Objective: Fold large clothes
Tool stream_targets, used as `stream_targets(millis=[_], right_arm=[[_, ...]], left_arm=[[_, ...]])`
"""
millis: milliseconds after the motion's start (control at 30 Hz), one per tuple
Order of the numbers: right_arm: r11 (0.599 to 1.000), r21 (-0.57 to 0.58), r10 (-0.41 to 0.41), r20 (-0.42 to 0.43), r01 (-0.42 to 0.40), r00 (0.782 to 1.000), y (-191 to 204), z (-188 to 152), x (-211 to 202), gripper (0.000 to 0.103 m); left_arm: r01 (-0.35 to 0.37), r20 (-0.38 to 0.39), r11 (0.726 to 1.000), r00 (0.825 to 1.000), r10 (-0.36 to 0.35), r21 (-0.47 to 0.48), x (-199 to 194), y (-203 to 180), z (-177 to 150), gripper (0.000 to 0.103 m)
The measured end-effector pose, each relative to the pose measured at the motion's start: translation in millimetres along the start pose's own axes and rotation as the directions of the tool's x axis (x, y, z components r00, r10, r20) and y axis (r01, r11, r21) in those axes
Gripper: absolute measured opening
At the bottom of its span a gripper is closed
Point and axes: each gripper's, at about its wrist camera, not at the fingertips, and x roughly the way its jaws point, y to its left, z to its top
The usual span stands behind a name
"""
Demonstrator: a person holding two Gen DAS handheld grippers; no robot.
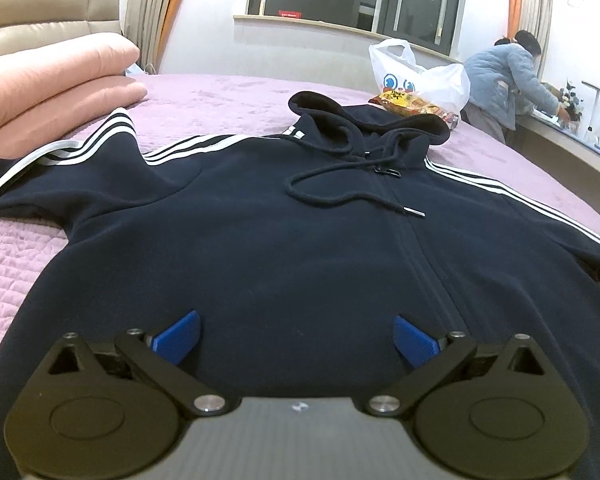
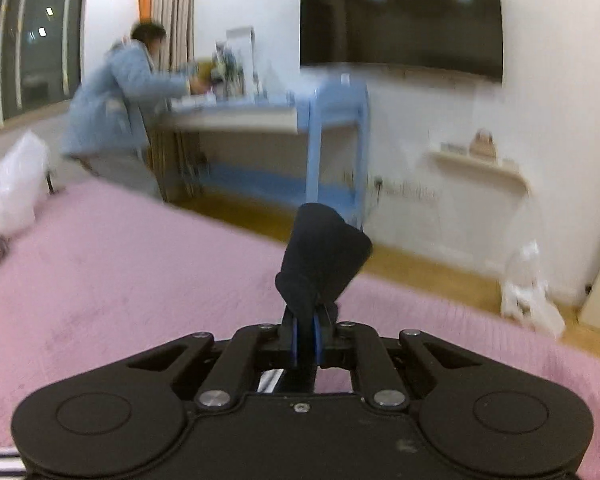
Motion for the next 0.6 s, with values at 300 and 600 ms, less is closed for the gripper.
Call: stream_targets(millis=[300, 600], right_arm=[[0.832, -0.154, 0.534, -0.038, -0.533, 0.845, 140.5, -30.7, -175.7, 0.011], [0.289, -0.293, 0.849, -0.361, -0.912, 0.385, 266.4, -150.8, -364.4, 0.018]], left_arm=[[0.004, -0.003, 1.000, 1.000, -0.004, -0.012, -5.1, 1.1, 5.2, 0.100], [0.011, 0.029, 0.988, 1.000, -0.007, -0.153, -61.8, 59.1, 17.0, 0.084]])
